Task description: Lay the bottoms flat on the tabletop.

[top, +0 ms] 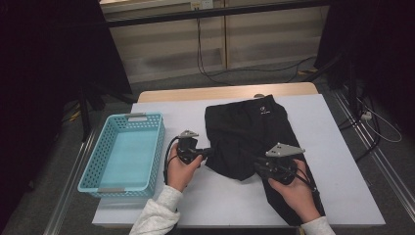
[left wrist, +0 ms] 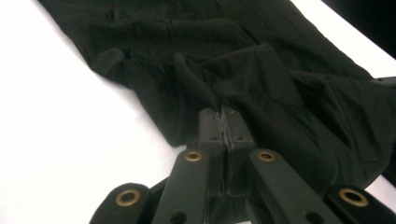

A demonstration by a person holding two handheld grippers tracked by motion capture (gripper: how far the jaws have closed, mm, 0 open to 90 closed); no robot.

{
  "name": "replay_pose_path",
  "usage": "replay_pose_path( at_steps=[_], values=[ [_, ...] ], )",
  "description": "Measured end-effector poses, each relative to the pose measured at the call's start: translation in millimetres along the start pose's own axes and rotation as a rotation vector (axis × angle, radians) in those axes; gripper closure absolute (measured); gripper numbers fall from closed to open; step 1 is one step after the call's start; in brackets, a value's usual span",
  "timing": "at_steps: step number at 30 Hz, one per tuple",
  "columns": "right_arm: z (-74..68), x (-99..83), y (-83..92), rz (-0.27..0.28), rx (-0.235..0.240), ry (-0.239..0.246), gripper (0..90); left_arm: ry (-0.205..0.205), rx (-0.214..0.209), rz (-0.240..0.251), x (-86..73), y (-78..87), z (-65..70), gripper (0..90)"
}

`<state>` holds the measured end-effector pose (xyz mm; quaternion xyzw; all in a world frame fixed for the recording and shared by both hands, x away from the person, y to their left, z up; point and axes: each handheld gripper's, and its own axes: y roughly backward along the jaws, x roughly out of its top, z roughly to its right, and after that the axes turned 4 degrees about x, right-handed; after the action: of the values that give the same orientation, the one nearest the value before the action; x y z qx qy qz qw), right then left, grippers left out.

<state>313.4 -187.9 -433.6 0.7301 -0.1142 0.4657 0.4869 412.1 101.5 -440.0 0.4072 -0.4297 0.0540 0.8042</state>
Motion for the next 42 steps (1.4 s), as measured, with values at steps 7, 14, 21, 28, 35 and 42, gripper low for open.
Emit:
replay_pose_path(
  at_steps=[7,14,21,28,35,42],
  values=[
    [6.4,-2.8,8.4,0.029,-0.001,-0.033,59.3,0.008,0.0,0.0,1.8,5.0,-5.4,89.0],
    [-4.2,0.6,13.7,0.036,-0.003,0.005,43.9,0.005,-0.002,-0.003,0.9,3.7,-2.1,89.0],
    [-20.3,6.8,5.6,0.025,0.015,0.026,30.2,0.009,-0.007,0.006,2.9,4.3,0.0,88.8],
    [-42.4,4.7,-25.5,-0.036,0.066,0.113,40.1,-0.006,-0.028,0.014,3.1,0.1,4.7,88.0],
    [-46.1,0.2,-44.5,-0.07,0.046,0.175,64.6,-0.02,-0.033,0.027,4.7,0.0,7.3,87.5],
    [-27.8,2.7,-37.4,-0.046,0.096,0.089,90.0,-0.028,-0.048,0.044,9.1,2.8,3.8,86.0]
  ],
)
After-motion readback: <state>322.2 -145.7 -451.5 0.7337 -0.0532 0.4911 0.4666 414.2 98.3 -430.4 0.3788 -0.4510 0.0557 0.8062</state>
